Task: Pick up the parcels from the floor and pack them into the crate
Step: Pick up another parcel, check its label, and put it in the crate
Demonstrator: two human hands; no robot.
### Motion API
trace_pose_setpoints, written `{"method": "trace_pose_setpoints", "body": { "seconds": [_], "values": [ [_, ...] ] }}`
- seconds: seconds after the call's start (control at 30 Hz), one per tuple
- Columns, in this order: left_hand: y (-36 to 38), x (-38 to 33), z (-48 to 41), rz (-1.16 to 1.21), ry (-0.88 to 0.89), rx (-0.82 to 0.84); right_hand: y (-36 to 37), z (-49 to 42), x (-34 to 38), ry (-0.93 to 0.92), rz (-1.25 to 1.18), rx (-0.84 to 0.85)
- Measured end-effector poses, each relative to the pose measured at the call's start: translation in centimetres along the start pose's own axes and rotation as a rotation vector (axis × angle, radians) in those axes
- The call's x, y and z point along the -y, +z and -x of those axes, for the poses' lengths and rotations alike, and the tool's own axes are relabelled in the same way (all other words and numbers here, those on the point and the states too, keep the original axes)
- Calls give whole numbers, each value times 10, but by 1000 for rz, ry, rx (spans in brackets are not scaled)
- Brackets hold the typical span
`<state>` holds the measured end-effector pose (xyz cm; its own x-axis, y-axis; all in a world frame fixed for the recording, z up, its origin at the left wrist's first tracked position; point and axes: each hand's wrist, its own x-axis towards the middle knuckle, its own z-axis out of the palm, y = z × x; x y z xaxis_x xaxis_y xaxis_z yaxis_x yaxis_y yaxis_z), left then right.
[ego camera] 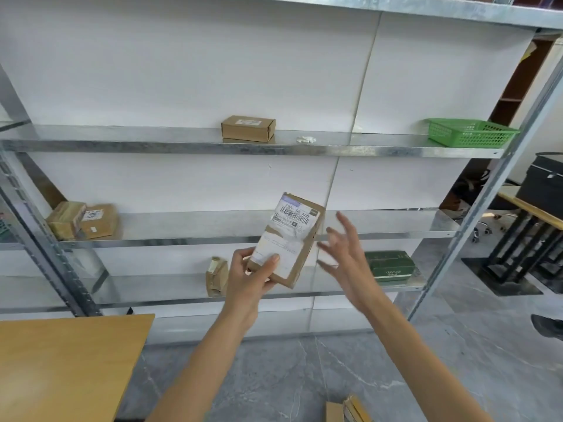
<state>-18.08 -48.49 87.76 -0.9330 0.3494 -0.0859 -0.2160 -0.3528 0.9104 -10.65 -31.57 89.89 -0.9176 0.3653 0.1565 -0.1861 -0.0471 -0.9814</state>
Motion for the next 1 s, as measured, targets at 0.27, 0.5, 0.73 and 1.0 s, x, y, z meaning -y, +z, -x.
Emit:
{"method": "trace_pose_setpoints", "body": {
  "seconds": [0.27,0.5,0.73,1.0],
  "values": [
    [-2,24,38,-295,76,-1,13,42,-15,62,-41,56],
    [-7,13,101,-209,178,43,12,99,-7,69,-3,143],
    [-26,29,202,-241,170,-85,33,170,-7,135,52,116],
    [-79,23,305,-289,134,-205,71,257,-17,234,12,265]
  ]
}}
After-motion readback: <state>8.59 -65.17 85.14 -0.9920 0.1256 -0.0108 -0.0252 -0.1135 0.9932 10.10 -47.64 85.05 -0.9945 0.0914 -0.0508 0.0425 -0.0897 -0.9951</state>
